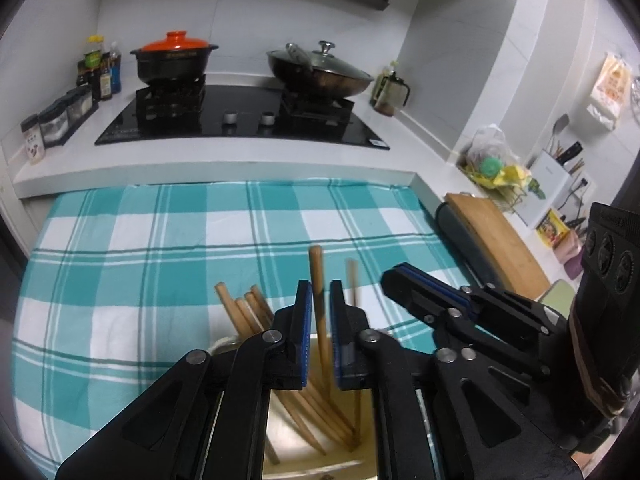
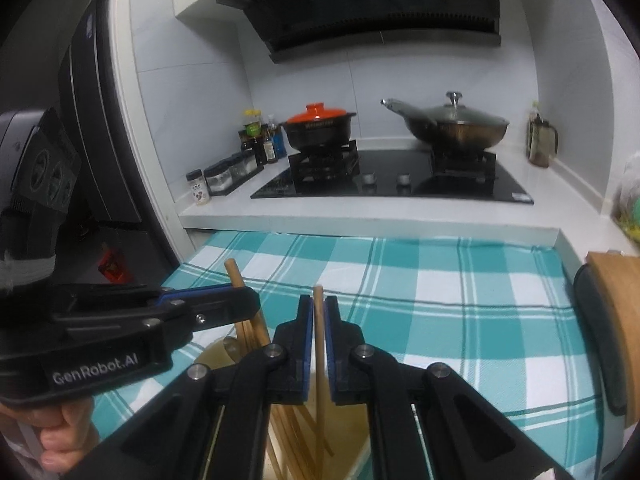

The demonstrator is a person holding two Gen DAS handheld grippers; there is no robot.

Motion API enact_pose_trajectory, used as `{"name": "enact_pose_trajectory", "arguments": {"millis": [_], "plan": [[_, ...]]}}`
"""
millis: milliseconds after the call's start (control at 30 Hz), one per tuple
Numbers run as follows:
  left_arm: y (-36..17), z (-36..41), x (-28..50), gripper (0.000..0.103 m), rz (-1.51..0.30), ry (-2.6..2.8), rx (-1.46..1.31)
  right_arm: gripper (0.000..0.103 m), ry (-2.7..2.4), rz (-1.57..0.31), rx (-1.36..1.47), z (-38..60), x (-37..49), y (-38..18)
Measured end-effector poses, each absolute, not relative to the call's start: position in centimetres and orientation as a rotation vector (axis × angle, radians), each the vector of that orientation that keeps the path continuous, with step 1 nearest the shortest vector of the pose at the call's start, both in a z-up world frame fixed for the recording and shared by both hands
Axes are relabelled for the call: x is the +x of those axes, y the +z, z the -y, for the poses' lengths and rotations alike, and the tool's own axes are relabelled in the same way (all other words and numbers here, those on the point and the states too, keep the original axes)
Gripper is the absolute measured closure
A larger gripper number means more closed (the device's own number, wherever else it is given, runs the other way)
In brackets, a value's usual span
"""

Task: Organize utensils
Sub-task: 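Lower both chopsticks into the cream holder and open both tools, then move both open tools back over the steel spoon and last chopstick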

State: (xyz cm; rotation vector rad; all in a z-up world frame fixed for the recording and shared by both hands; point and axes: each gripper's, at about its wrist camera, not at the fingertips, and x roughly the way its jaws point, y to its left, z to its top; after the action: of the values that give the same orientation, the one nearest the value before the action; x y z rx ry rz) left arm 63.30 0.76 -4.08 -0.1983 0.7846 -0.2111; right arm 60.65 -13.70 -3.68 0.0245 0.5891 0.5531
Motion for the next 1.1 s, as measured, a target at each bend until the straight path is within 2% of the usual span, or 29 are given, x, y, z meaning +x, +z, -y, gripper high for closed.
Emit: {"name": "enact_pose_trajectory", "arguments": {"millis": [167, 267, 400, 533, 633, 800, 967, 1100], "plan": [[-1.3, -2.5, 59.8, 0.053, -0.74, -0.188, -0.191, 0.097, 0.539, -0.584, 0.043, 14.3, 59.8, -2.5], [0.7, -3.1, 55.5, 0.042, -0.714, -0.195, -0.126, 0.094, 0.523, -0.558, 0.024, 15.3, 57.3, 0.2], [1.9, -3.4, 47.2, 0.028, -0.718, -0.215, 0.05, 0.072, 0.517, -0.555, -0.043, 17.0, 51.7, 3.3], [0.4, -3.4, 37.5, 0.015, -0.734, -0.187, 0.289, 0.071, 0.547, -0.605, -0.179, 19.2, 44.2, 3.4], [-2.5, -3.2, 31.9, 0.013, -0.787, -0.172, 0.325, 0.071, 0.538, -0.659, -0.282, 20.7, 38.8, 1.2], [-8.4, -1.2, 26.8, 0.013, -0.841, -0.179, 0.165, 0.071, 0.44, -0.717, -0.334, 23.2, 31.4, -5.1], [-13.4, 1.4, 26.5, 0.013, -0.873, -0.141, -0.004, 0.071, 0.318, -0.757, -0.213, 24.6, 26.0, -13.0], [-15.2, 2.5, 27.0, 0.013, -0.908, -0.137, -0.044, 0.071, 0.281, -0.83, -0.077, 25.2, 24.3, -16.6]]}}
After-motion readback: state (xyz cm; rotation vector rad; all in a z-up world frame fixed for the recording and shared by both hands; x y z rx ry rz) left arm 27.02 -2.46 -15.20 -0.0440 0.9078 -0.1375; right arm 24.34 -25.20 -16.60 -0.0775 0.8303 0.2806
